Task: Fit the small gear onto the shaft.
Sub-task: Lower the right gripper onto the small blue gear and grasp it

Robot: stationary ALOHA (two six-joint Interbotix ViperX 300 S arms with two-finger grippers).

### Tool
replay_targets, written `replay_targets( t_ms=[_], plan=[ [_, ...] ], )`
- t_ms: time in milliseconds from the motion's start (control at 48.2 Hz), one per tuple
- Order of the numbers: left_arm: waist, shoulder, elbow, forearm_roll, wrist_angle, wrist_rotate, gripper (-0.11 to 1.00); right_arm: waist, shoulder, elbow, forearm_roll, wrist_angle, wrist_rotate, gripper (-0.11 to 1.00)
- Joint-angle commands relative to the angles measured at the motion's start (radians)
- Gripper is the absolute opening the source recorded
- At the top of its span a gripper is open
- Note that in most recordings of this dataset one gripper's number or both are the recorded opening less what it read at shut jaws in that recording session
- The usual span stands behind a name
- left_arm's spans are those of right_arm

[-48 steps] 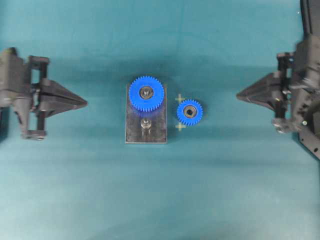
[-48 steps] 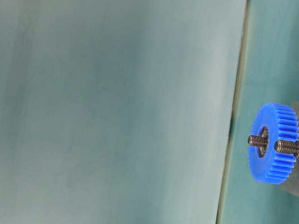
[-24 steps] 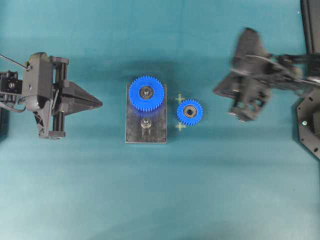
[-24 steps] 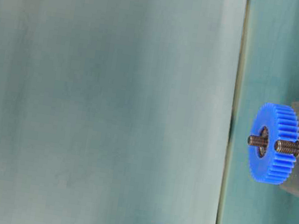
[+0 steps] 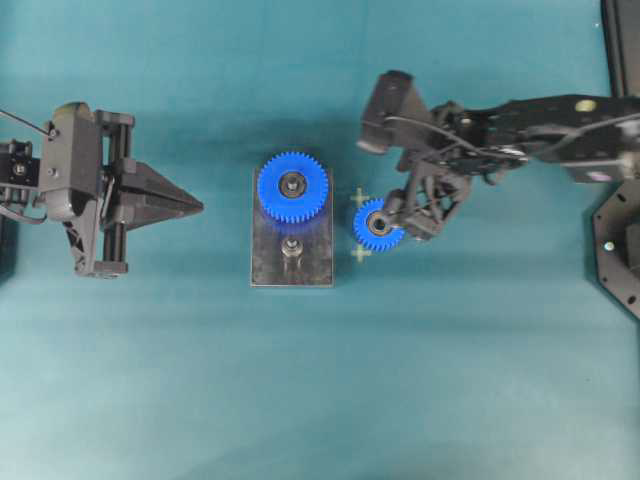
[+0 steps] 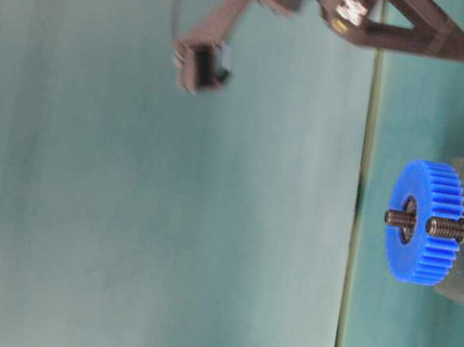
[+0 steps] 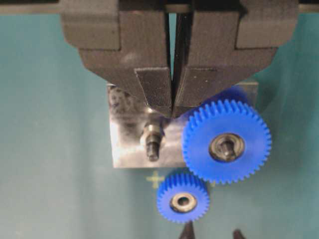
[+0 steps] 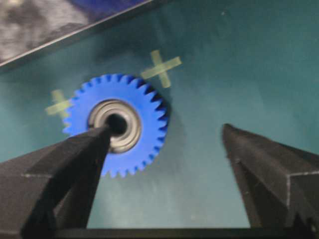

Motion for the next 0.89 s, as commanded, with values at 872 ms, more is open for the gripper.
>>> replay_targets(
  t_ms=[872],
  plan=[
    [0.0, -0.008, -0.006, 0.003, -0.011, -0.003, 0.0, -0.003, 0.146, -0.123, 0.002, 0.121, 0.002, 0.92]
  ],
)
